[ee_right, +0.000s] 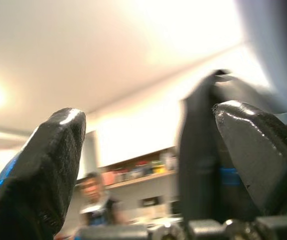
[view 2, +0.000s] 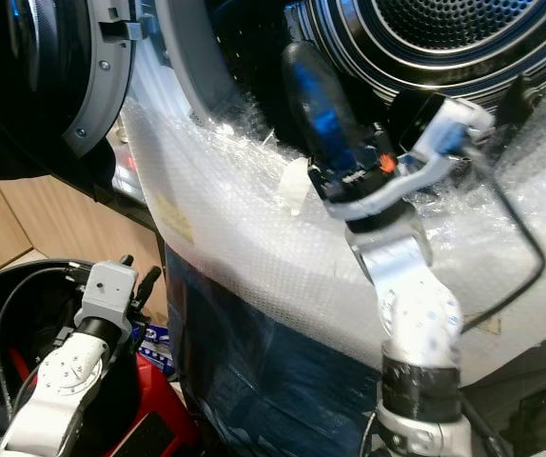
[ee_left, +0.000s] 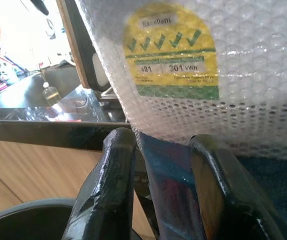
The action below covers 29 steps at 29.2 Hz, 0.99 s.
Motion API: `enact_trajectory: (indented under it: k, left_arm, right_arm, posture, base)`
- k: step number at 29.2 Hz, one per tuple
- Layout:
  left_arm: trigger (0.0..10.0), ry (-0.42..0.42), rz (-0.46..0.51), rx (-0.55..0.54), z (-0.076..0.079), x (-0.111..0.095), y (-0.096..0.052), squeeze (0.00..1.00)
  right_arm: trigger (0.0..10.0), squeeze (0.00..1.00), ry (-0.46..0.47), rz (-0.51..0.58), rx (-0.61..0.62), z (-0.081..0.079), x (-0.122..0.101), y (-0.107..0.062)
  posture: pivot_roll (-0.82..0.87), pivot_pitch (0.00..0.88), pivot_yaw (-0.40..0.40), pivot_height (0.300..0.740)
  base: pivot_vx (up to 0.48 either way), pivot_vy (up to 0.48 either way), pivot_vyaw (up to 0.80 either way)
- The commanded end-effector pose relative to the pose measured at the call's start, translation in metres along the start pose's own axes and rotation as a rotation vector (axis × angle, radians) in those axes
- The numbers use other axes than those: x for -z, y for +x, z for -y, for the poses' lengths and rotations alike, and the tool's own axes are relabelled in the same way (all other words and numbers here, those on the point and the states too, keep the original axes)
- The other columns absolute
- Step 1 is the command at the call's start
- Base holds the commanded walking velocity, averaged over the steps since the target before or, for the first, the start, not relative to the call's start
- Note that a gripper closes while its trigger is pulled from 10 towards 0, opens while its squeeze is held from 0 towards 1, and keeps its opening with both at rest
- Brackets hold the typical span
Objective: Clothes washing
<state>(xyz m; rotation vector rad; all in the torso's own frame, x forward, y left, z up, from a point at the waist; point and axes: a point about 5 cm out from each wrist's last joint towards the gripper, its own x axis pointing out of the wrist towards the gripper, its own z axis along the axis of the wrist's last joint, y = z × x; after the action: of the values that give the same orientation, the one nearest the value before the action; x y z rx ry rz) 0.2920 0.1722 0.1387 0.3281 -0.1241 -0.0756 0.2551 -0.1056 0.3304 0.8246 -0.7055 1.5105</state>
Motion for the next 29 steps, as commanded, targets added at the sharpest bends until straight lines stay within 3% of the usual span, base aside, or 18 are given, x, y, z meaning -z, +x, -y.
enact_trajectory:
  k: [1,3,7,9,10,11,14,16,17,19,20,21,22,23,24,25,28,29]
  left_arm:
    - [10.0,-0.003,0.014,0.001,0.0,-0.002,-0.001,0.0]
    - [10.0,-0.005,0.033,-0.013,-0.003,-0.005,-0.001,0.0]
    - [10.0,-0.006,0.065,-0.045,-0.013,-0.012,-0.003,0.0]
    - [10.0,0.0,0.076,-0.053,-0.019,-0.015,-0.007,0.0]
    - [10.0,0.0,0.076,-0.053,-0.019,-0.015,-0.007,0.0]
    - [10.0,0.006,0.08,-0.061,-0.022,-0.016,-0.009,0.0]
    - [10.0,0.009,0.082,-0.066,-0.024,-0.017,-0.01,0.0]
    - [10.0,0.004,0.082,-0.091,-0.03,-0.018,-0.013,0.0]
    - [10.0,0.004,0.082,-0.091,-0.03,-0.018,-0.013,0.0]
    - [10.0,-0.012,0.075,-0.123,-0.037,-0.019,-0.016,0.0]
    - [10.0,-0.033,0.068,-0.15,-0.041,-0.018,-0.017,0.0]
    - [10.0,-0.05,0.062,-0.172,-0.043,-0.018,-0.018,0.0]
    - [10.0,-0.076,0.045,-0.204,-0.046,-0.015,-0.02,0.0]
    - [10.0,-0.076,0.045,-0.204,-0.046,-0.015,-0.02,0.0]
    - [10.0,-0.12,-0.003,-0.277,-0.049,-0.008,-0.026,0.0]
    - [10.0,-0.15,-0.033,-0.318,-0.051,-0.004,-0.03,0.0]
    - [10.0,-0.172,-0.055,-0.352,-0.053,-0.002,-0.034,0.0]
    - [10.0,-0.2,-0.079,-0.389,-0.056,0.0,-0.038,0.0]
  right_arm:
    - [10.0,0.0,0.057,-0.035,-0.064,-0.012,0.009,-0.001]
    - [10.0,0.0,0.125,-0.181,-0.088,-0.027,0.034,-0.019]
    - [10.0,0.0,0.248,-0.434,0.07,-0.032,0.08,-0.072]
    - [10.0,0.0,0.292,-0.588,0.222,-0.028,0.104,-0.117]
    - [10.0,0.0,0.292,-0.588,0.222,-0.028,0.104,-0.117]
    - [10.0,0.0,0.325,-0.658,0.309,-0.028,0.115,-0.143]
    - [10.0,0.0,0.348,-0.699,0.363,-0.03,0.121,-0.158]
    - [10.0,0.0,0.361,-0.785,0.497,-0.029,0.133,-0.194]
    - [10.0,0.0,0.361,-0.785,0.497,-0.029,0.133,-0.194]
    - [10.0,0.0,0.305,-0.92,0.746,-0.022,0.145,-0.243]
    - [10.0,0.93,0.248,-1.045,0.938,-0.017,0.151,-0.275]
    - [10.0,1.0,0.183,-1.133,1.067,-0.015,0.152,-0.297]
    - [10.0,1.0,0.139,-1.18,1.227,-0.015,0.151,-0.317]
    - [10.0,1.0,0.139,-1.18,1.227,-0.015,0.151,-0.317]
    - [10.0,1.0,0.072,-1.229,1.425,-0.02,0.149,-0.34]
    - [10.0,1.0,0.028,-1.269,1.513,-0.025,0.147,-0.351]
    - [10.0,1.0,0.013,-1.299,1.58,-0.03,0.147,-0.359]
    - [10.0,1.0,-0.01,-1.352,1.654,-0.039,0.147,-0.368]
  posture:
    - [0.09,0.022,-0.087,0.74]
    - [0.1,0.014,-0.089,0.74]
    - [0.11,0.01,-0.091,0.74]
    - [0.12,0.007,-0.088,0.74]
    - [0.12,0.007,-0.088,0.74]
    - [0.13,0.01,-0.088,0.74]
    - [0.13,0.01,-0.088,0.74]
    - [0.14,0.007,-0.087,0.74]
    - [0.14,0.007,-0.087,0.74]
    - [0.15,0.009,-0.083,0.74]
    - [0.15,0.015,-0.087,0.74]
    - [0.15,0.017,-0.086,0.74]
    - [0.15,0.024,-0.082,0.74]
    - [0.15,0.024,-0.082,0.74]
    - [0.15,0.029,-0.076,0.74]
    - [0.15,0.029,-0.076,0.74]
    - [0.16,0.043,-0.073,0.74]
    - [0.17,0.049,-0.074,0.74]
  base:
    - [0.0,0.0,0.0]
    - [0.0,0.0,0.0]
    - [0.0,0.0,0.0]
    - [0.0,0.0,0.0]
    - [0.0,0.0,0.0]
    - [0.0,0.0,0.0]
    - [0.0,0.0,0.0]
    - [0.0,0.0,0.0]
    - [0.0,0.0,0.0]
    - [0.0,0.0,0.0]
    - [0.0,0.0,0.0]
    - [0.0,0.0,0.0]
    - [0.0,0.0,0.0]
    - [0.0,0.0,0.0]
    - [0.0,0.0,0.0]
    - [0.0,0.0,0.0]
    - [0.0,0.0,0.0]
    - [0.0,0.0,0.0]
